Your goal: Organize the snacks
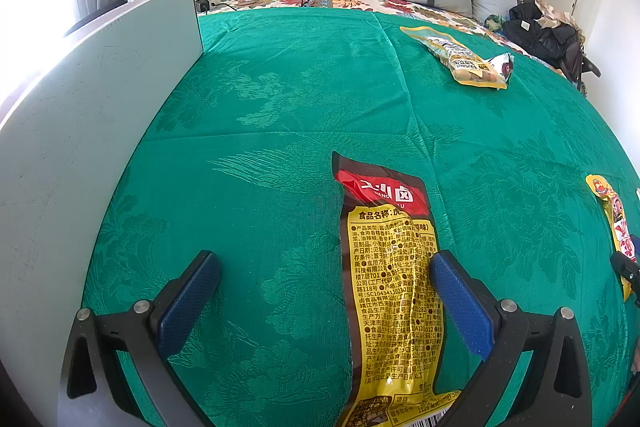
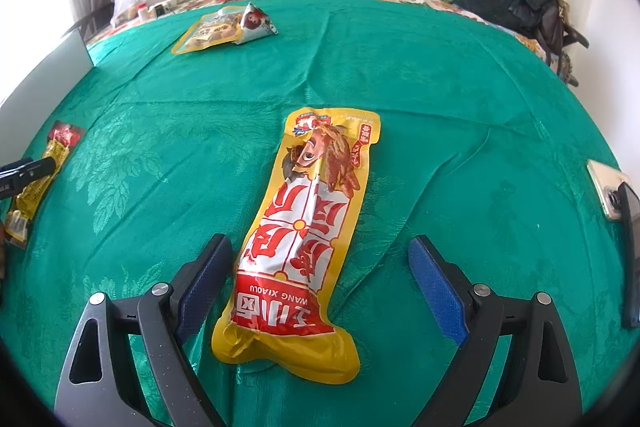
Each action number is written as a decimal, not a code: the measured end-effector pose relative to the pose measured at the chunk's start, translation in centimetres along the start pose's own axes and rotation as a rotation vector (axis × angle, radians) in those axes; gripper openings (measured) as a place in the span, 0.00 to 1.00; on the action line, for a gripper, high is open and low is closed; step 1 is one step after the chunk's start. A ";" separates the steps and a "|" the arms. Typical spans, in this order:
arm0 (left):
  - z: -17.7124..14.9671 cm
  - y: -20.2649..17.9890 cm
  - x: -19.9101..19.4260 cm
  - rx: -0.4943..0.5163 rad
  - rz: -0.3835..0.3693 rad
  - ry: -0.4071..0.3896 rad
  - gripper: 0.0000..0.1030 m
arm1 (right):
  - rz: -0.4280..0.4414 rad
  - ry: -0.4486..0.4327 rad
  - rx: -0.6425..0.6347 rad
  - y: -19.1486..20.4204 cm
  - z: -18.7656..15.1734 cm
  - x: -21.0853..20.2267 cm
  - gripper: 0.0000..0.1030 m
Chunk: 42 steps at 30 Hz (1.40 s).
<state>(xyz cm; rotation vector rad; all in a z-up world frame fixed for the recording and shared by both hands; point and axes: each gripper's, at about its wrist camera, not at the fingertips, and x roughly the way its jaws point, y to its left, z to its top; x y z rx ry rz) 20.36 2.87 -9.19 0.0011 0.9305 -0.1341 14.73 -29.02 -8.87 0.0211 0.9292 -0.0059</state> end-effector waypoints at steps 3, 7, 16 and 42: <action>0.0 0.0 0.0 0.000 0.000 0.000 1.00 | 0.000 0.000 0.000 0.0 0.0 0.0 0.90; 0.0 0.0 0.0 0.000 -0.001 0.000 1.00 | 0.000 0.000 0.000 0.0 0.0 0.0 0.90; 0.0 0.0 0.0 0.000 0.000 0.000 1.00 | 0.000 0.000 0.000 0.0 0.0 0.0 0.90; 0.0 0.0 0.0 0.000 -0.001 0.000 1.00 | -0.001 0.000 0.001 0.0 -0.1 0.0 0.90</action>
